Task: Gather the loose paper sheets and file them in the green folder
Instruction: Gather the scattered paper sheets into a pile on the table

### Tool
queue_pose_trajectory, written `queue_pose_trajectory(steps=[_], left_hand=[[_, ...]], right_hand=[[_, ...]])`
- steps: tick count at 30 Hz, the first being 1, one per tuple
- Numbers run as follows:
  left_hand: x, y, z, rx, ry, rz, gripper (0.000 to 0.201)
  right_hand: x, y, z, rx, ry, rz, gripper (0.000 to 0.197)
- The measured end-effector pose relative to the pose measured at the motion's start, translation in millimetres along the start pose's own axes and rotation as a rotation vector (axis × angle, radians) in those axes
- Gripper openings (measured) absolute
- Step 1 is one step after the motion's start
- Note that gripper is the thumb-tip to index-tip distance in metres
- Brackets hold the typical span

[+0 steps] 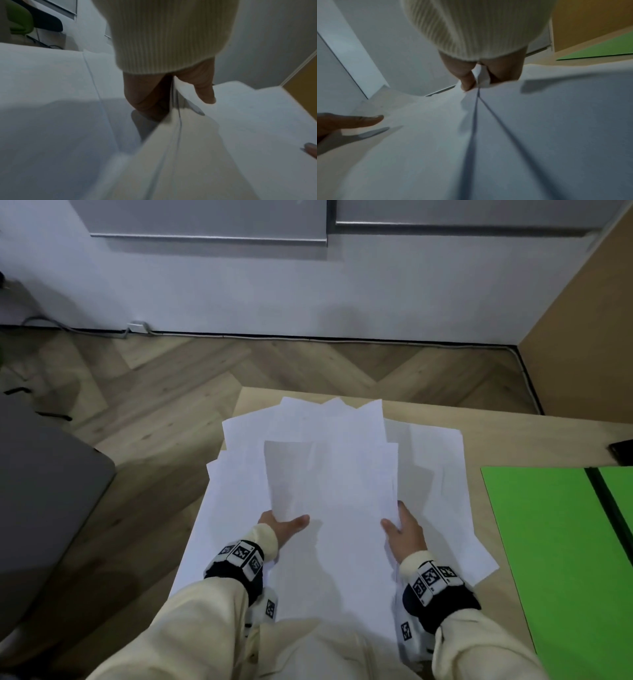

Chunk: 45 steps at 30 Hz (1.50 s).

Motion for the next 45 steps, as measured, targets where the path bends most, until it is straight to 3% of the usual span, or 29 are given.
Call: queue_pose_trajectory(steps=[4,6,9,12,14,15,19,25,29,34,37,41,45], left_hand=[[-3,5,-3,-0.018,-0.015,0.054,0.070],[4,2,-7,-0.036,0.032,0.204,0.072],[10,-15,-7,0.044,0.044,0.146,0.053],[-40,-17,-5,-0.013,-0.274,-0.006,0.034],[-81,-6,-13,-0.150,-0.524,0.163,0.042],[-93,-1,-17,-0.218,-0.581,0.266,0.051],[-101,8,-21,-0.288,-0.635,0.314,0.074],[-89,4,-11,-0.251,-0.585,0.100,0.084],[-75,-5,-2,-0.121,-0.487,-0.060,0.080],[-41,-24,-4,0.079,-0.330,-0.026,0.039],[-40,-33,-14,0.121,-0.323,-0.009,0.029],[-57,-24,-15,0.013,-0.241,0.015,0.045],[-48,-16,-11,-0.092,-0.099,-0.002,0.074]], right_hand=[[17,-6,-11,0.086,0.240,0.015,0.051],[13,-10,-13,0.164,0.272,-0.045,0.067],[-13,-18,-1,0.217,0.070,-0.057,0.074],[-53,-30,6,0.246,-0.232,0.015,0.058],[-83,-37,2,0.267,-0.396,-0.035,0.052],[-93,-40,0,0.294,-0.425,-0.107,0.051],[-110,-54,4,0.316,-0.422,-0.227,0.052],[-95,-49,15,0.225,-0.259,-0.062,0.062],[-79,-42,15,0.214,-0.186,-0.056,0.072],[-54,-27,14,0.188,-0.109,-0.024,0.062],[-41,-27,13,0.169,-0.069,0.008,0.056],[-52,-28,13,0.163,-0.167,0.041,0.054],[-25,-16,18,0.139,-0.065,0.015,0.053]])
Point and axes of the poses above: each hand's wrist, its own z-axis towards the middle knuckle, its own x-axis out of the palm, y = z × x, the point moved 9 cm from there along z, towards the middle knuckle, and after that the axes turned 3 degrees about -z, right-handed, at the moved point
